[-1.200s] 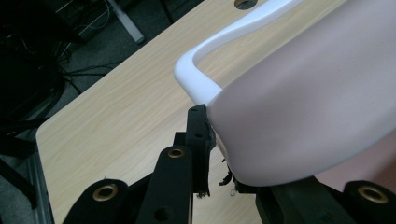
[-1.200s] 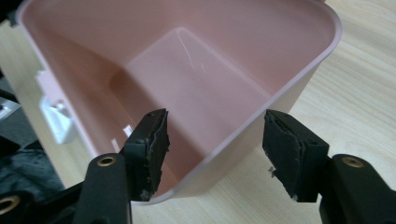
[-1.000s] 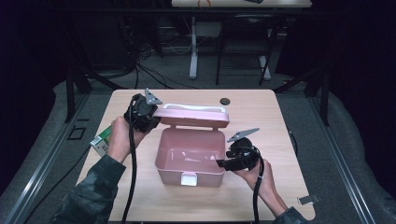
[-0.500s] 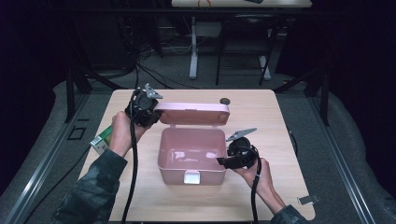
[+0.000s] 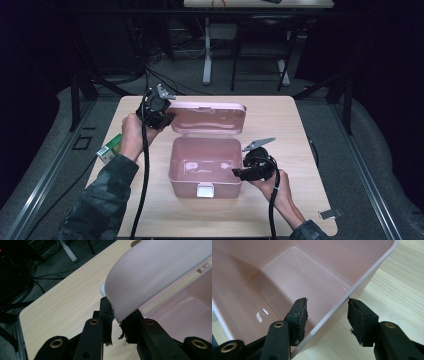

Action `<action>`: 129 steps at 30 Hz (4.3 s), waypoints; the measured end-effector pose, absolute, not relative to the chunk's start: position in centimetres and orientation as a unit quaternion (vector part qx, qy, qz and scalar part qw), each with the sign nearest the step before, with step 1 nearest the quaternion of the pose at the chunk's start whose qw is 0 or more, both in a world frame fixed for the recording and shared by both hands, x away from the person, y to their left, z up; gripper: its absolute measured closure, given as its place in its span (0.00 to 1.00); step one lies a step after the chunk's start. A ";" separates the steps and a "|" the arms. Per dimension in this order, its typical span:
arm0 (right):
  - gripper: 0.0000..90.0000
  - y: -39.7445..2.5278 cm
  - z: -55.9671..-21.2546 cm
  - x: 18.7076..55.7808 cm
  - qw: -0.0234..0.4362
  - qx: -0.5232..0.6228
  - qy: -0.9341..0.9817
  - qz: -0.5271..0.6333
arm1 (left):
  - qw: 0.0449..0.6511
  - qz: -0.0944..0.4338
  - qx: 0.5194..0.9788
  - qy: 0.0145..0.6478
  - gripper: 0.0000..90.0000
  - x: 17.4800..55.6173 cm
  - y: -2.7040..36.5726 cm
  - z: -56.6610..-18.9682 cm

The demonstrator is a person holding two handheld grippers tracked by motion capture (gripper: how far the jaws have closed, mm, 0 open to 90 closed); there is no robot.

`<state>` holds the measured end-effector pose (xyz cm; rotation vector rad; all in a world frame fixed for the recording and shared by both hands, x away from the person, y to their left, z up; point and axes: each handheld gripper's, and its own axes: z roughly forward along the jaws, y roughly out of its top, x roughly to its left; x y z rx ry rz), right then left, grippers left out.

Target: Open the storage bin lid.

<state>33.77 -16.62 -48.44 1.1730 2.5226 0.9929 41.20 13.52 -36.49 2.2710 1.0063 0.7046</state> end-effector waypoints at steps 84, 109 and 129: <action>0.52 -16.8 -48.6 34.4 0.096 0.388 0.849 0.347 | 0.248 0.159 0.842 0.451 0.89 52.0 13.0 -39.2; 0.52 -16.7 -48.7 34.3 0.102 0.387 0.848 0.348 | 0.215 0.111 0.834 0.496 0.89 54.6 12.7 -43.6; 0.55 -17.0 -48.7 34.8 0.106 0.389 0.843 0.356 | 0.188 0.104 0.830 0.516 0.87 55.0 12.7 -45.9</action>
